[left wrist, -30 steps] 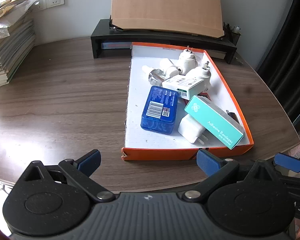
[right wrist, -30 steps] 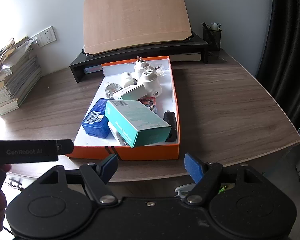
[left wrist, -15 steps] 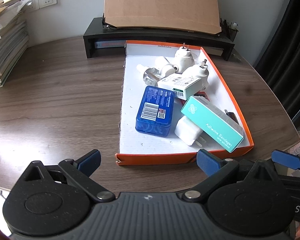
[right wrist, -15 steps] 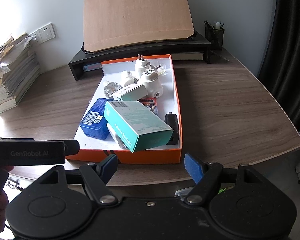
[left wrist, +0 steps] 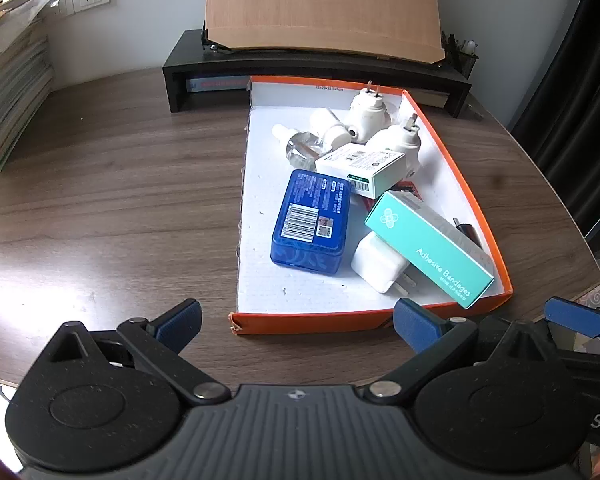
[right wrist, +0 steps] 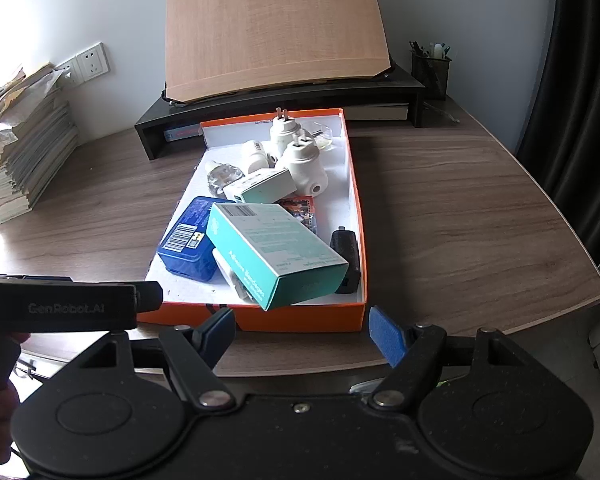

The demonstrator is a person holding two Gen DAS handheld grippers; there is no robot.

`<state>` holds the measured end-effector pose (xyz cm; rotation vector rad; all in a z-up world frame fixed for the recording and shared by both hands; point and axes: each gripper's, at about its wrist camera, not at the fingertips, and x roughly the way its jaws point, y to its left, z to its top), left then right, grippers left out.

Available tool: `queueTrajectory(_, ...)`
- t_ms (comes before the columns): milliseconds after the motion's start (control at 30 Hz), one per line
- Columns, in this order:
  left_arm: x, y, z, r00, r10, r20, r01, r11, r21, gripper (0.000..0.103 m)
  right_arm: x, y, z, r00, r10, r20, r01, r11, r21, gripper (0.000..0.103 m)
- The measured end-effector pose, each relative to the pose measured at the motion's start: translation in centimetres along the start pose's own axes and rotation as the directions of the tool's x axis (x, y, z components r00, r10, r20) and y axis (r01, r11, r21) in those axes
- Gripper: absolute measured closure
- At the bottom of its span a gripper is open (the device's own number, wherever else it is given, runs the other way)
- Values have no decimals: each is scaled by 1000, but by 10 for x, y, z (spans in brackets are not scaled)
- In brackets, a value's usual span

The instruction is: Organize rigid objects

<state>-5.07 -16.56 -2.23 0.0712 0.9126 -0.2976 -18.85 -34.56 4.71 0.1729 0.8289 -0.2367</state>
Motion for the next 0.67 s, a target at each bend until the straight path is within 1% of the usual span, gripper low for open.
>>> queueTrajectory(333,4,-9,0,1000,-23,-7,23,1000,17,0,0,-5,-1,1000,-22,-4,22,1000,7,15)
queueTrajectory(667,3,-10,2,1000,-19,1,19,1000,16,0,1,-9,0,1000,-14,-4,14,1000,9,15)
